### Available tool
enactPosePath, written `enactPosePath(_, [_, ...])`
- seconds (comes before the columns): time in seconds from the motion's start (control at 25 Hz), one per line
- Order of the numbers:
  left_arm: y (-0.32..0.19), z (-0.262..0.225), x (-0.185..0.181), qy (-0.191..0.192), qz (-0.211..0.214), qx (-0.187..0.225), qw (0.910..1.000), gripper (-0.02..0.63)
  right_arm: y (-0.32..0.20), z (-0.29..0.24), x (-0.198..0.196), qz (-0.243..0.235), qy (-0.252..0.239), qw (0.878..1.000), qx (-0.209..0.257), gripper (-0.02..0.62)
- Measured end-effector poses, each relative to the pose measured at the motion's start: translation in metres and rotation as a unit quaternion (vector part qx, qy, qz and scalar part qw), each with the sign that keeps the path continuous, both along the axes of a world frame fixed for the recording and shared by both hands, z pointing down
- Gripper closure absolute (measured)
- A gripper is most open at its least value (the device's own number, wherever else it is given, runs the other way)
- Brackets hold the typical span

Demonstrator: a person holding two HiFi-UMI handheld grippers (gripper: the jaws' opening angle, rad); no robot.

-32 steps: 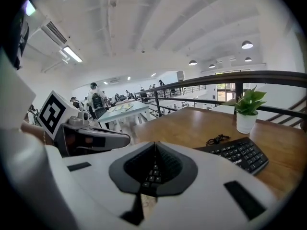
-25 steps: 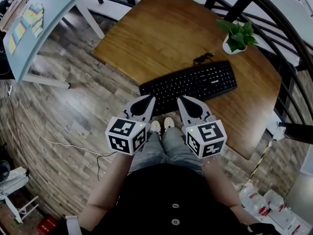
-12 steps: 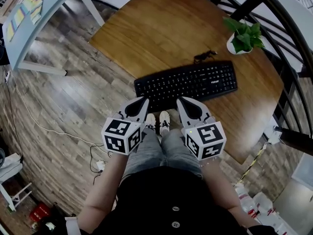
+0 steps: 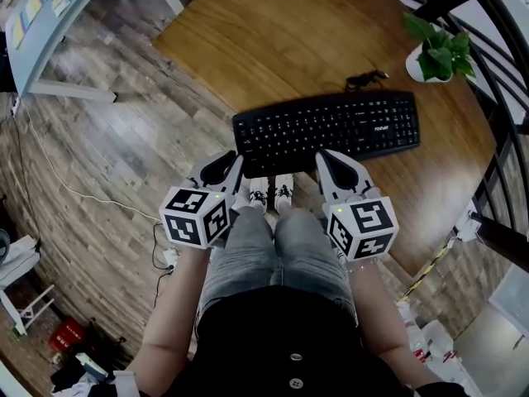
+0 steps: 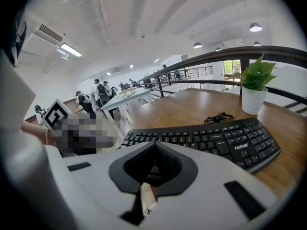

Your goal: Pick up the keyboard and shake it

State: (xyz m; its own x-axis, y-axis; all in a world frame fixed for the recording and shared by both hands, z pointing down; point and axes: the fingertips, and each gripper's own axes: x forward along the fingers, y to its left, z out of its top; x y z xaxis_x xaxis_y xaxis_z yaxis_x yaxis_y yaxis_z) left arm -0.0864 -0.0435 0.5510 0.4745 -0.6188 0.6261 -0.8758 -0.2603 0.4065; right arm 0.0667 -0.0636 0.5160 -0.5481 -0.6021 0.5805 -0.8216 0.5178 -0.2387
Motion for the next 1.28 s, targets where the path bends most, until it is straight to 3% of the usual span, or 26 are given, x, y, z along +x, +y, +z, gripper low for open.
enactPosePath(0.08, [0.001,0.006,-0.002,0.015,-0.011,-0.015,0.9997,0.483,-0.002,0.002,0.004,0.006,0.002,1.0,0.002,0.568])
enactPosePath(0.24, [0.004,0.016,0.0,0.063,-0.027,-0.042,0.9968,0.43,-0.002,0.009,0.012,0.024,0.011,1.0,-0.005,0.568])
enactPosePath(0.48, [-0.002,0.023,0.014,0.151,-0.036,-0.068,0.9855,0.343,0.003,0.021,0.019,0.029,0.019,0.999,-0.015,0.568])
enactPosePath(0.76, [-0.008,0.04,0.032,0.219,-0.026,-0.103,0.9699,0.328,0.006,0.029,0.024,0.039,0.02,0.999,-0.022,0.568])
enactPosePath(0.96, [-0.014,0.038,0.048,0.284,-0.008,-0.11,0.9524,0.328,0.009,0.032,0.023,0.04,0.012,0.999,-0.022,0.568])
enactPosePath(1.16, [-0.014,0.049,0.057,0.296,0.012,-0.119,0.9477,0.33,0.011,0.032,0.026,0.046,0.005,0.999,-0.018,0.568])
enactPosePath(1.28, [-0.016,0.053,0.059,0.317,0.002,-0.121,0.9408,0.33,0.014,0.034,0.029,0.048,0.008,0.999,-0.021,0.568])
